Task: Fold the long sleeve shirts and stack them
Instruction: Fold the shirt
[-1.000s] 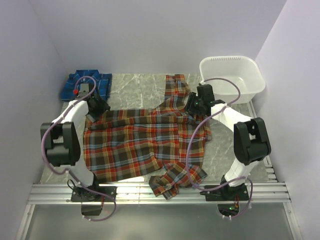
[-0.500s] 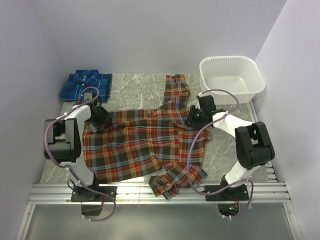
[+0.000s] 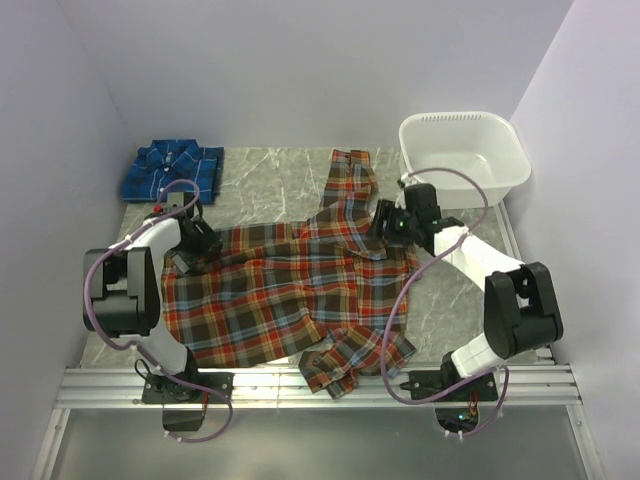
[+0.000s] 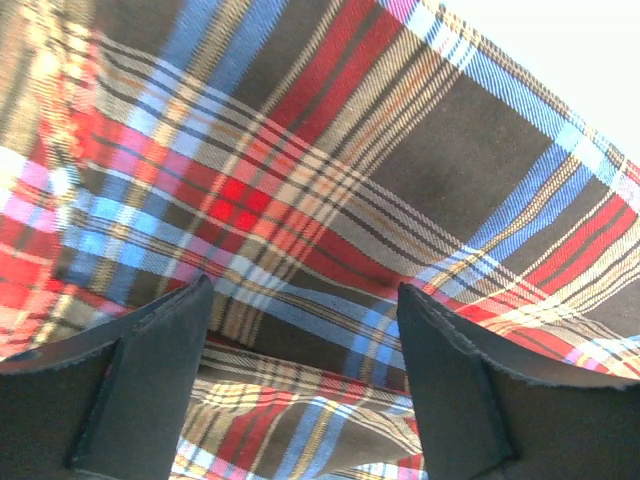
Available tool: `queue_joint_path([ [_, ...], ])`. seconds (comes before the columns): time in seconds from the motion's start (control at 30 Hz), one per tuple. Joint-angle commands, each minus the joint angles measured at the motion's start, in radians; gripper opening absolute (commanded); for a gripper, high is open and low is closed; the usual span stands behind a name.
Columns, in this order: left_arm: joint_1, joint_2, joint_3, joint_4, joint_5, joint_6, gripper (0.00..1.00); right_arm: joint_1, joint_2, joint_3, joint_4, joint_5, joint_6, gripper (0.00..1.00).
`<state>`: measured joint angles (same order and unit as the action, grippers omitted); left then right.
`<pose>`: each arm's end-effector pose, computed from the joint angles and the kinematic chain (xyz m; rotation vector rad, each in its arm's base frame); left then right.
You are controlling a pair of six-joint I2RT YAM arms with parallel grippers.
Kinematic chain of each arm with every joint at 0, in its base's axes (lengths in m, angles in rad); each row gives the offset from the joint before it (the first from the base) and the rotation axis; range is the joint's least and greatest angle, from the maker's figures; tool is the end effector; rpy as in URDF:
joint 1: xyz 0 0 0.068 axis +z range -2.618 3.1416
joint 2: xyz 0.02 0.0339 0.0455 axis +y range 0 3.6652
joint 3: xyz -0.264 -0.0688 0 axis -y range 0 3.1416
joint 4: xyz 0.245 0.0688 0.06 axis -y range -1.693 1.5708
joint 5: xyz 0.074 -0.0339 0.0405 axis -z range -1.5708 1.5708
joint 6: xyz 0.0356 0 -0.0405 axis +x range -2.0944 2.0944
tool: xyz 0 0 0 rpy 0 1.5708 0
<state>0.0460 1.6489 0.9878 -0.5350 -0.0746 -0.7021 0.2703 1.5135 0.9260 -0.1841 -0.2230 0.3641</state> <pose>0.3104 0.0169 0.1717 -1.0275 2.5642 -0.0711 0.3063 0.0930 0.2154 -0.0008 2.3909 0.5686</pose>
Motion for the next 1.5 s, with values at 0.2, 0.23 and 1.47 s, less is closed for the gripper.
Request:
queue_joint_path([
  [0.2, -0.001, -0.025, 0.100, 0.007, -0.025, 0.038, 0.89, -0.014, 0.247, 0.384, 0.058, 0.143, 0.180, 0.79],
  [0.23, -0.003, -0.017, 0.115, 0.004, -0.021, 0.038, 0.89, -0.014, 0.298, 0.442, 0.054, 0.164, 0.196, 0.78],
  [1.47, -0.021, 0.443, 0.449, -0.003, -0.011, -0.065, 0.88, -0.026, 0.338, 0.212, 0.048, 0.261, 0.217, 0.66],
])
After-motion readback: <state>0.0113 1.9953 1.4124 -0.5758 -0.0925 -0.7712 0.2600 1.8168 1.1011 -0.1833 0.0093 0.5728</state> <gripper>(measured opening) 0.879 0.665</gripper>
